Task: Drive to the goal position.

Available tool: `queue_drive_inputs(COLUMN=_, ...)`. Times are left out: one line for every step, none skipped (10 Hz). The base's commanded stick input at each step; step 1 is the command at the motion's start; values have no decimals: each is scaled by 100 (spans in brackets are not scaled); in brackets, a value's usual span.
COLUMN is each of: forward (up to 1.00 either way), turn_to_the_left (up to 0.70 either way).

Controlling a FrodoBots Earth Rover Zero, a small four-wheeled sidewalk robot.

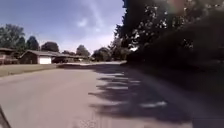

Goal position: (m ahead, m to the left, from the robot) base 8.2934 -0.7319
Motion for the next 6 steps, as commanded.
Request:
queue_drive_inputs(forward=70, turn_to_the_left=3)
queue_drive_inputs(forward=70, turn_to_the_left=3)
queue_drive_inputs(forward=70, turn_to_the_left=3)
queue_drive_inputs(forward=70, turn_to_the_left=3)
queue_drive_inputs(forward=70, turn_to_the_left=3)
queue_drive_inputs(forward=70, turn_to_the_left=3)
